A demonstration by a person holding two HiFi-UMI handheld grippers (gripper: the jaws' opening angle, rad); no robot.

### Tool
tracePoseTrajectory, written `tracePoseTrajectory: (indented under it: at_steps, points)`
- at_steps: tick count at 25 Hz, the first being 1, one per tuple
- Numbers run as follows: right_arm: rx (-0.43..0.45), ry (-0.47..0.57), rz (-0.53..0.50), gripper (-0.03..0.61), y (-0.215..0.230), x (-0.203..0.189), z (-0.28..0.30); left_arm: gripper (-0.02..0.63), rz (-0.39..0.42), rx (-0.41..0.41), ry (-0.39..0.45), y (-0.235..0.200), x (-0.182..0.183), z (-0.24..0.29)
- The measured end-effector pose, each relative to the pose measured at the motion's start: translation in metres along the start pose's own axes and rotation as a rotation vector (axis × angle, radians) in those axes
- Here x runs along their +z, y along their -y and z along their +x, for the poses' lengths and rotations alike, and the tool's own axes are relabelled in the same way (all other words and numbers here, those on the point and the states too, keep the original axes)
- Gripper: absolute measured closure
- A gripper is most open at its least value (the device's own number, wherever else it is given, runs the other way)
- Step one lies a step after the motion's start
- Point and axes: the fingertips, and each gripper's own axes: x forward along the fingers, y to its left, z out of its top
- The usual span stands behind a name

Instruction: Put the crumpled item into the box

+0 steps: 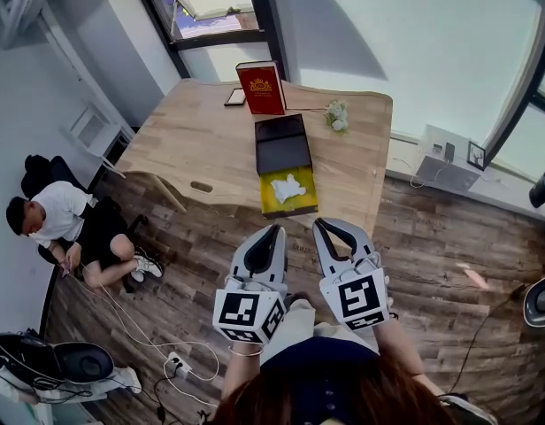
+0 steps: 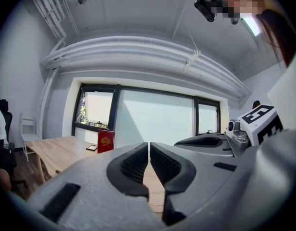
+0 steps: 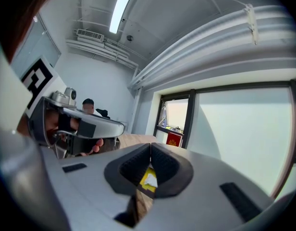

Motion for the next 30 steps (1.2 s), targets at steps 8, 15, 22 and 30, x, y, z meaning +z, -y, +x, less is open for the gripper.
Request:
tracePoseTrajectory:
  at_steps: [8, 15, 22, 30]
  points:
    - [-0.007, 0.033, 0.004, 0.552, -0.004, 0.007, -0.021, 0.578, 0.007, 0.005, -0.015, 0.010, -0.003, -0.017]
    - [-0.019, 0.038, 0.010, 0.552, -0.011, 0.012, -0.026, 0.578, 0.010, -0.001, -0.025, 0.009, -0.005, -0.028]
    - [-0.029, 0.025, -0.005, 0.552, -0.021, 0.021, -0.018, 0.579, 0.016, -0.027, -0.025, 0.002, -0.001, -0.034]
    - [-0.040, 0.034, -0.016, 0.552, -0.032, 0.029, -0.006, 0.578, 0.010, -0.047, -0.017, -0.013, 0.002, -0.036]
